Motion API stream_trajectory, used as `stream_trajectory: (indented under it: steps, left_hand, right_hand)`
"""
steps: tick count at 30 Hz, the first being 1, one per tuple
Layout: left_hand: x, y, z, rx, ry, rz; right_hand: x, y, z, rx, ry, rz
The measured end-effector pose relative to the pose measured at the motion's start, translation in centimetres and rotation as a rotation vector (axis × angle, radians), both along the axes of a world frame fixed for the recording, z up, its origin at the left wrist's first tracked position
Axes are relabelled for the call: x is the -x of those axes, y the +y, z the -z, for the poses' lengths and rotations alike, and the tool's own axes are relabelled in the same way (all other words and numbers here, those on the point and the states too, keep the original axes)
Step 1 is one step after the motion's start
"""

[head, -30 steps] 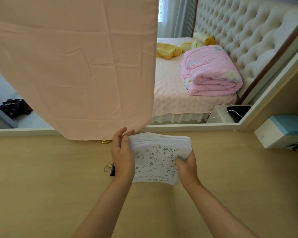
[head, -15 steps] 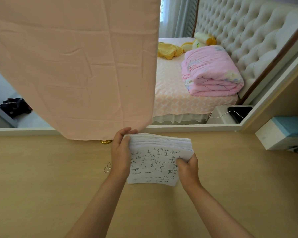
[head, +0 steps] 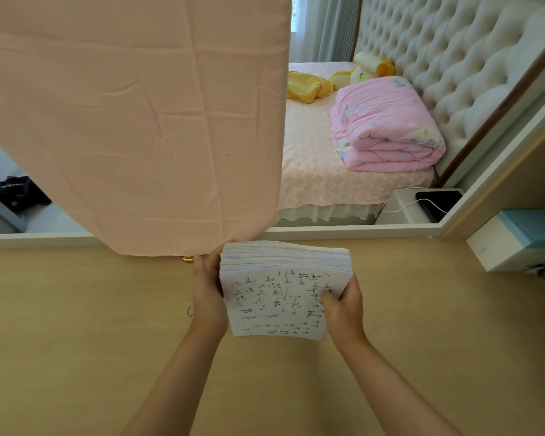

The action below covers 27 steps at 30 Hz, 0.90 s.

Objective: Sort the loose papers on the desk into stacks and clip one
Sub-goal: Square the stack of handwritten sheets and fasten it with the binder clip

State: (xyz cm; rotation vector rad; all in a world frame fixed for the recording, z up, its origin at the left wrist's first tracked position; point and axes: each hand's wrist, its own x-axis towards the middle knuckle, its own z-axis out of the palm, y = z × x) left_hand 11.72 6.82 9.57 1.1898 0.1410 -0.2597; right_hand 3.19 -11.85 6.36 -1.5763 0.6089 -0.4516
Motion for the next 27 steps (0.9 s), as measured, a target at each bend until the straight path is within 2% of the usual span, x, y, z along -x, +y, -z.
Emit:
stream_trajectory:
  steps: [7,12,15,19,22,27]
  left_hand:
    - [0.4,-1.1,3.5,0.051,0.032,-0.03]
    - [1.0,-1.0,5.0,0.023,-0.068,-0.047]
    - [1.3,-0.6,6.3,-0.067,-0.189,-0.02]
    - [1.9,0.4,8.1,-0.301,-0.345,0.061]
    - [1.7,1.0,8.7,-0.408,-0.323,0.14]
    - [1.6,0.1,6.4,-0.521,-0.297,0.106]
  right_hand:
    - [0.0,0.5,1.3,-0.017,0.013,-0.009]
    - [-0.1,0.6,1.8,0.003,-0.001,0.009]
    - [-0.5,0.7,2.2,0.021,0.004,0.048]
    - [-1.2,1.0,2.4,0.033,0.046,0.117]
    - [-1.6,1.1,2.3,0.029,0.082,0.17]
    - [-1.9,1.4,1.4,-0.008,0.122,0.227]
